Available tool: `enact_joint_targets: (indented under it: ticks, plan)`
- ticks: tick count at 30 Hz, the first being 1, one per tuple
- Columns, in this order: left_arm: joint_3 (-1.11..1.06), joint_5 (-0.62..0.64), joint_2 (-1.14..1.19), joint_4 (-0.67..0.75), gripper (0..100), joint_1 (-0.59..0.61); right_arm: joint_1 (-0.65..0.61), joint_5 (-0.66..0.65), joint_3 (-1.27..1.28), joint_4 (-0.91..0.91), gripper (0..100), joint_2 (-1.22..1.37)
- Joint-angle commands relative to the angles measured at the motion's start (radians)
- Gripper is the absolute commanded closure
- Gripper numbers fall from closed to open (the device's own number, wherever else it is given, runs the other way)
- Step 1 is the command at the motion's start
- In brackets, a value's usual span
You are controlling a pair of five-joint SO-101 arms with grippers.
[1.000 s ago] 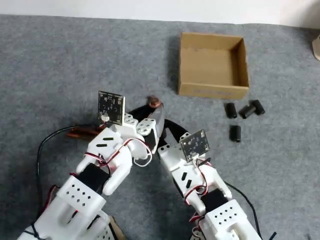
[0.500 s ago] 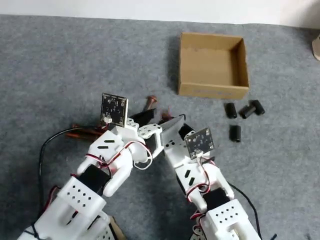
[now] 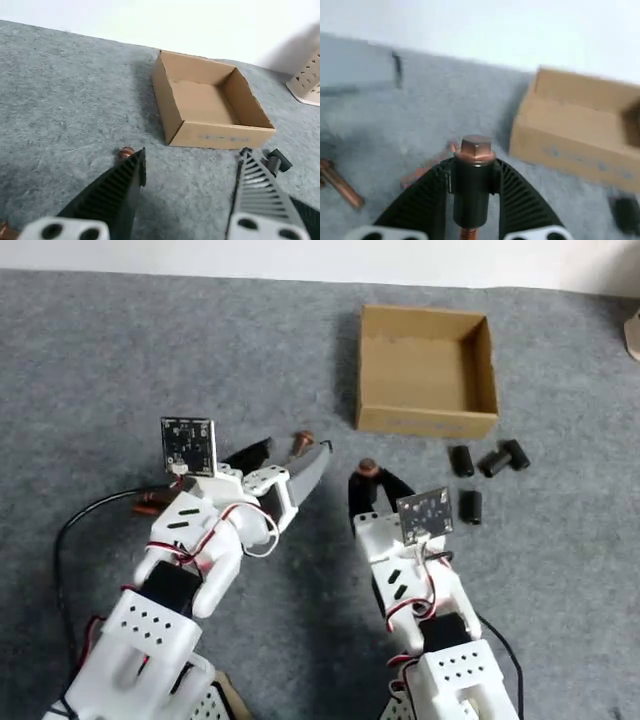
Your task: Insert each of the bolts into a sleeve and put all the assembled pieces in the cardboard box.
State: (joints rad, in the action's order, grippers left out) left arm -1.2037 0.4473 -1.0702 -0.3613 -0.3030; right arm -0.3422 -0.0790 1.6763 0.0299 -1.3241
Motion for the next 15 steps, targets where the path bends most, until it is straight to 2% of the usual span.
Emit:
enact_joint_targets:
  ticks: [1,9,15]
  plan:
    - [0.01,-0.002,-0.013,-0.002,72,0.019,0.041,0.002,0.024,0.122,99.4,-0.008]
    - [0.001,-0.002,-0.013,-0.003,72,0.021,0.05,0.043,-0.249,0.338,99.4,0.016]
    - [-0.001,-0.003,-0.013,-0.005,72,0.021,0.056,0.043,-0.493,0.397,99.4,0.305]
